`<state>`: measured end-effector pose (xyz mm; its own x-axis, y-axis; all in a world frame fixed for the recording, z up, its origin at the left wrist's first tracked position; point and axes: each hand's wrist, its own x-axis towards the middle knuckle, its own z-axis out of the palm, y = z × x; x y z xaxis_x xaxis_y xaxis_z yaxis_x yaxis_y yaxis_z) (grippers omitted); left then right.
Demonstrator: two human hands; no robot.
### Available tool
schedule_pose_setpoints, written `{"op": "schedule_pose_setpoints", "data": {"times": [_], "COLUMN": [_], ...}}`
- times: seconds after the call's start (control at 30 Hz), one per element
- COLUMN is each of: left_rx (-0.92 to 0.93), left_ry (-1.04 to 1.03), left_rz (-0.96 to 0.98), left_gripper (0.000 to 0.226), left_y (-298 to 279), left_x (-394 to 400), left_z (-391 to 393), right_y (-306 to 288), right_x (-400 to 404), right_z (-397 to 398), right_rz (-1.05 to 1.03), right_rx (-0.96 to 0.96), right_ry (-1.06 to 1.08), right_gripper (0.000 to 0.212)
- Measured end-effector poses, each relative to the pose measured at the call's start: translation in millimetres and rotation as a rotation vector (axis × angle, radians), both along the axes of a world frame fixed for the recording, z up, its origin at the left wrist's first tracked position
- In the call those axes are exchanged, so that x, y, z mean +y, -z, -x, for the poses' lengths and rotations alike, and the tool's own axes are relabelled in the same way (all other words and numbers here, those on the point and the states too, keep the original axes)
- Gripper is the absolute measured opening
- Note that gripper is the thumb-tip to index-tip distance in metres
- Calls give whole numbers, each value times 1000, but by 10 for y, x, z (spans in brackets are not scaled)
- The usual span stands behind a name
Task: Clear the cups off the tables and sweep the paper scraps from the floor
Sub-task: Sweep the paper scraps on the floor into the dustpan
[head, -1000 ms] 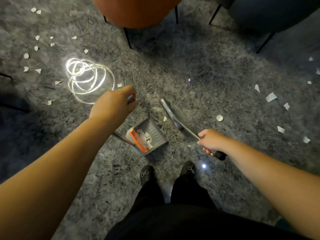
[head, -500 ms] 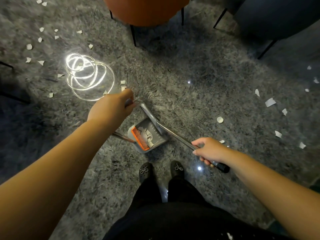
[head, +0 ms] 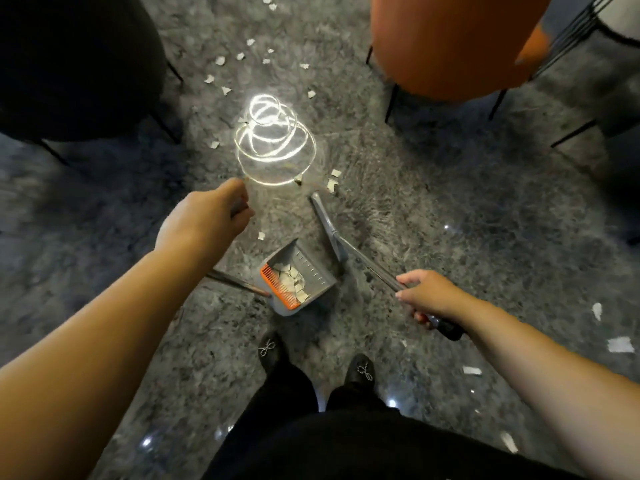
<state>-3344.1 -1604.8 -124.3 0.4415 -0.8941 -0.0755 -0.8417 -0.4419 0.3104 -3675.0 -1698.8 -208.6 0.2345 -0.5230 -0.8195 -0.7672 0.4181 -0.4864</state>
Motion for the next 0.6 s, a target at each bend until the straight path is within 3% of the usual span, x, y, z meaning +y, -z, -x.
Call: {"op": "schedule_pose_setpoints", "data": {"times": [0.23,0.6], "left_rx": [-7,36], "left_ry": [-196,-322], "left_rz": [-9,-40], "left_gripper": [20,18], "left_y": [-8,147], "left_x": [434,724], "left_z": [-795,-2275], "right_y": [15,388], "right_x": [-24,-55], "right_z": [-889,-2438], "right_rz": [11,46], "right_rx": [9,87], "right_ry": [-140,-265], "right_gripper": [38,27]}}
